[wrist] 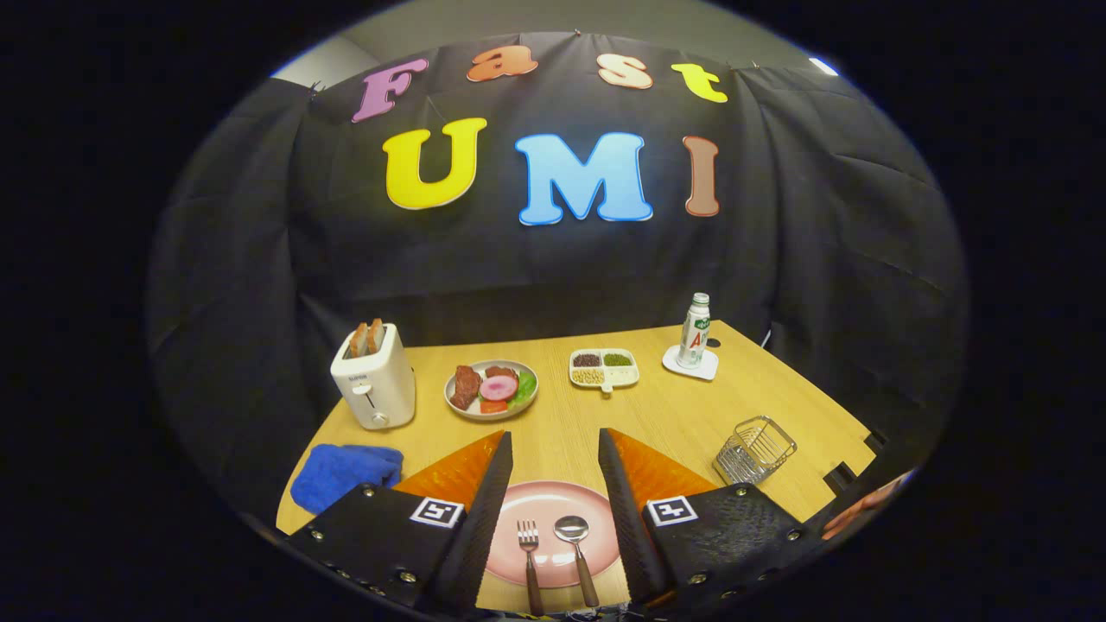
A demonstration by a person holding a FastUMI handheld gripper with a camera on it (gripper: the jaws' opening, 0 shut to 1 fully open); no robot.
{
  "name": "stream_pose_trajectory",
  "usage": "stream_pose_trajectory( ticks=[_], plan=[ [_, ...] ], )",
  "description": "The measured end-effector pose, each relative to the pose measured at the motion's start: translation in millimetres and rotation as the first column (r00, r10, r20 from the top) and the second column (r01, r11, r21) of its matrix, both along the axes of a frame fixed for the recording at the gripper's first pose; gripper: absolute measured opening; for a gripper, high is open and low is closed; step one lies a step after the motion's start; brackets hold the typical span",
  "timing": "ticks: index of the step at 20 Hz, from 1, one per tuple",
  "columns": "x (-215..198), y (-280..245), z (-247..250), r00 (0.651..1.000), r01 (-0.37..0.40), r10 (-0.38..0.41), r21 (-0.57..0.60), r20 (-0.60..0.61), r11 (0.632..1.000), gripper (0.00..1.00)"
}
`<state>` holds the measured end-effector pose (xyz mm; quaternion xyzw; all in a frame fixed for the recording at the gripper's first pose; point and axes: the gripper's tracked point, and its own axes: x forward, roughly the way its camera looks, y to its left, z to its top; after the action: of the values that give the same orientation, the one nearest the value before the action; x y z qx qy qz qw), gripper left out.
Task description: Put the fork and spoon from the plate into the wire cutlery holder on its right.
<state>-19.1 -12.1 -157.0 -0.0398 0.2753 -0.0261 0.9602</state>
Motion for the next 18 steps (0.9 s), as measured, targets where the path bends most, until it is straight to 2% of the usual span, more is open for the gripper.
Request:
stream_pose_trajectory(
  ticks=[4,8,11,18],
  plan=[
    [-7,-7,-33,0.993,-0.001,-0.003,-0.034,-0.12,0.999,0.63],
    [-19,-13,-73,0.964,-0.001,-0.016,-0.066,-0.266,0.998,0.63],
    [-31,-16,-101,0.928,-0.005,-0.026,-0.082,-0.372,0.997,0.63],
    [-52,-18,-161,0.811,-0.023,-0.051,-0.119,-0.583,0.993,0.58]
  ],
)
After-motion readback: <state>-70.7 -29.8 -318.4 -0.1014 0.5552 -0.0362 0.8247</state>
